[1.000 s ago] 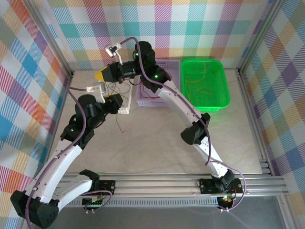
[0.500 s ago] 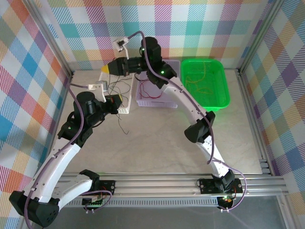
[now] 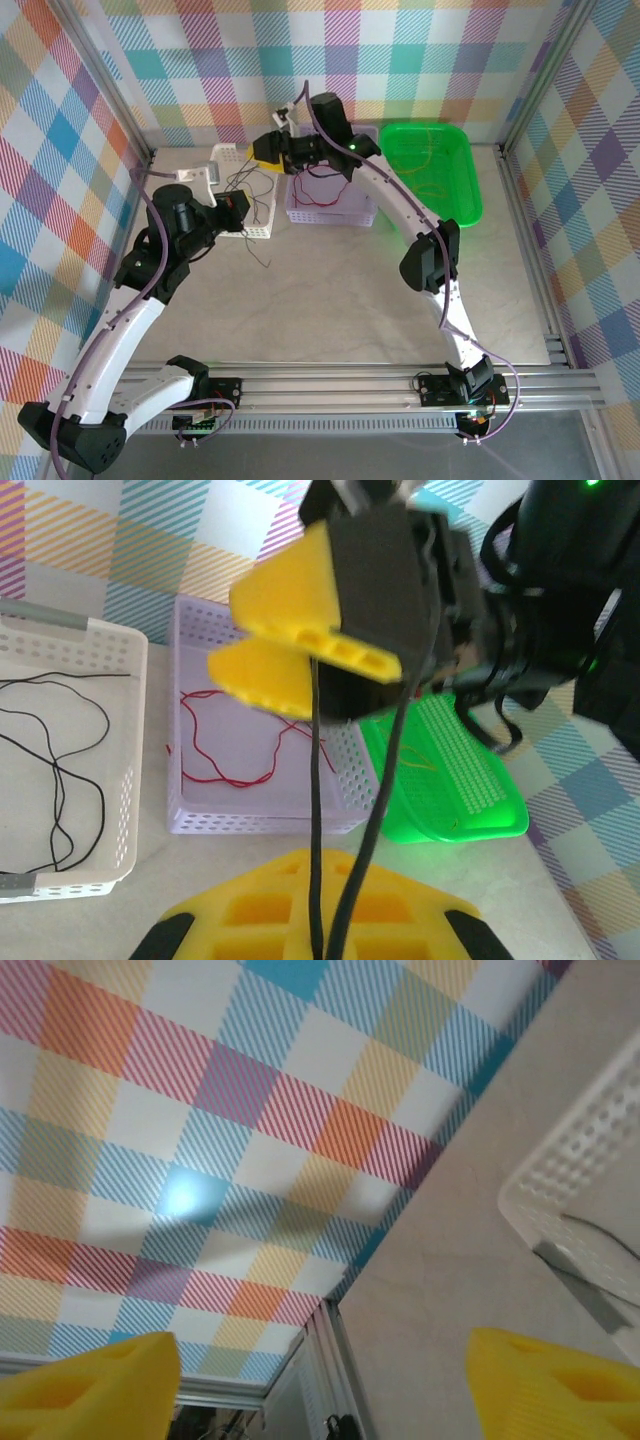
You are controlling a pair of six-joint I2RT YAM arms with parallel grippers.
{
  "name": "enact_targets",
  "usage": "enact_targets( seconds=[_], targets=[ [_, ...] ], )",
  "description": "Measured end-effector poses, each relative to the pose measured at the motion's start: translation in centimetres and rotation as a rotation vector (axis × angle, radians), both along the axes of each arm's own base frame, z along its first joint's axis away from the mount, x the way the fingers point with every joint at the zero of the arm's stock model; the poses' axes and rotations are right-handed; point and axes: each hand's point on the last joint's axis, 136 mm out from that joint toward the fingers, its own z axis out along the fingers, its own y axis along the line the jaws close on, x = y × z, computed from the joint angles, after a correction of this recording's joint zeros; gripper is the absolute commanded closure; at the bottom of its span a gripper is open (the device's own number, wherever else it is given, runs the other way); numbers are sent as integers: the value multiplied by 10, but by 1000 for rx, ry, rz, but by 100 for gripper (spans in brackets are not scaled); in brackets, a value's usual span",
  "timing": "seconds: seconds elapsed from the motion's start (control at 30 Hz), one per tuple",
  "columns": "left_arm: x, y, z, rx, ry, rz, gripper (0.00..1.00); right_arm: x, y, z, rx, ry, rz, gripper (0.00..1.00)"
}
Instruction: Untangle the cables
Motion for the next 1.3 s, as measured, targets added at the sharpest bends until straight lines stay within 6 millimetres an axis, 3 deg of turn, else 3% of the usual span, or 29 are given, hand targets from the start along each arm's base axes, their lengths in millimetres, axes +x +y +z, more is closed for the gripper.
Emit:
enact_targets(
  seconds=[0.1, 0.23, 0.47, 0.7, 0.83, 1.1, 1.3],
  targets=[
    [3, 2, 0, -21, 13, 10, 100, -6, -7, -23, -33, 30, 14, 15],
    [7, 6, -2, -37, 33, 30, 100, -16, -17, -31, -50, 11, 36, 13],
    [25, 19, -4, -25, 82, 104, 100, -47, -40, -18, -4, -58, 92, 0],
    [52, 27, -40, -33, 232, 177, 100, -76, -44, 3, 73, -154, 192, 0],
    [62, 23, -48, -47, 279, 179, 100, -91, -43, 4, 92, -171, 263, 0],
    [68, 36, -23, -38, 228, 215, 100, -106, -55, -8, 46, -203, 248, 0],
    [100, 68, -30, -31, 254, 310, 100, -120, -85, 22, 9, -361, 146, 0]
  ],
)
